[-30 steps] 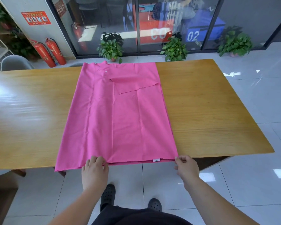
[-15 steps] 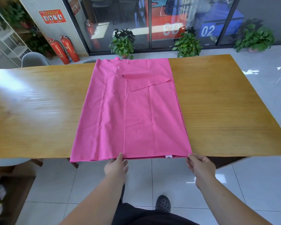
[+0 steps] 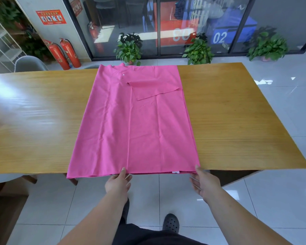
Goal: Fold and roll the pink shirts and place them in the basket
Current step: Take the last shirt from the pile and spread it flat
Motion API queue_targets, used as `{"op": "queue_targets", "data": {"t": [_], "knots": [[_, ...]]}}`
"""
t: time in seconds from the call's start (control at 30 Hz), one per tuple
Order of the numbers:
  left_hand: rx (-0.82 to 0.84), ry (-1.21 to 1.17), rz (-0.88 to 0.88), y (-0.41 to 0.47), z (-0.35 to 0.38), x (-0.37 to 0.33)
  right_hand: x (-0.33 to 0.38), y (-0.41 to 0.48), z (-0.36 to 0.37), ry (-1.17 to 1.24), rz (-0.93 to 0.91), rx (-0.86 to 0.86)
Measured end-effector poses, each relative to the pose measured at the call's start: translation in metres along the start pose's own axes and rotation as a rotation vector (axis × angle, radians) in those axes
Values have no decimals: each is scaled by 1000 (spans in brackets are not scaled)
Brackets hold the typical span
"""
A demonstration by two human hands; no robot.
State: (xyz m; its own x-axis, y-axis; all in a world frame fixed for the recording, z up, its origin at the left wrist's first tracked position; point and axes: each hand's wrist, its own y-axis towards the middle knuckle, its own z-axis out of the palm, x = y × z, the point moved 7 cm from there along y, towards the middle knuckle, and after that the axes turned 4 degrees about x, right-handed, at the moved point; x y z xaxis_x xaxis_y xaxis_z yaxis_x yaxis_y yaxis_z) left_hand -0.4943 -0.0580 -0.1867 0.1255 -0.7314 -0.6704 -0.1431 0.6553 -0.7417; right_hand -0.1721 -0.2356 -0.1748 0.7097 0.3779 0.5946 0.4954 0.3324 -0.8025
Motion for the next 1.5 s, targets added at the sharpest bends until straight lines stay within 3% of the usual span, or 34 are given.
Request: {"op": "queue_targets", "data": {"t": [0.2,0.47,0.63,0.67,0.73,0.8,0.87,0.93,1.03,1.1,1.13,1.2,1.27,1.3,1.4,1.5], "knots": [[20,-8,13,6,1,2,12,-4,-9,-9,-194,-66],[82,-112,-19,0,4,4,31,-15,2,-133,-224,-53],[106,-158,25,1,5,-5,102,-88,40,-373,-867,12],[102,-152,36,2,4,-5,98,-85,35,-402,-862,-36],[85,-106,51,3,-1,-3,73,-53,15,-401,-593,-142],[92,-88,36,5,-2,1,30,-20,0,-122,-197,-103],[90,-81,22,6,-3,5,13,-13,5,20,-34,-26],[81,-82,23,6,-3,5,34,-28,23,-101,-159,49],[89,-113,16,4,-3,6,96,-77,52,-327,-699,160],[79,-121,19,2,-2,6,110,-82,48,-440,-886,115],[74,-106,22,1,-2,7,106,-69,36,-448,-848,41],[75,-57,26,-3,-2,10,76,-35,4,-358,-536,-92],[78,-19,9,-4,-3,14,31,-11,-12,-134,-197,-61],[79,-10,-4,-4,-4,17,15,-5,-15,-54,-111,-30],[103,-13,-36,-8,-3,17,-4,-4,-23,26,-69,-15],[125,-53,-63,-8,-11,15,-7,-10,-22,-5,-182,-41]]}}
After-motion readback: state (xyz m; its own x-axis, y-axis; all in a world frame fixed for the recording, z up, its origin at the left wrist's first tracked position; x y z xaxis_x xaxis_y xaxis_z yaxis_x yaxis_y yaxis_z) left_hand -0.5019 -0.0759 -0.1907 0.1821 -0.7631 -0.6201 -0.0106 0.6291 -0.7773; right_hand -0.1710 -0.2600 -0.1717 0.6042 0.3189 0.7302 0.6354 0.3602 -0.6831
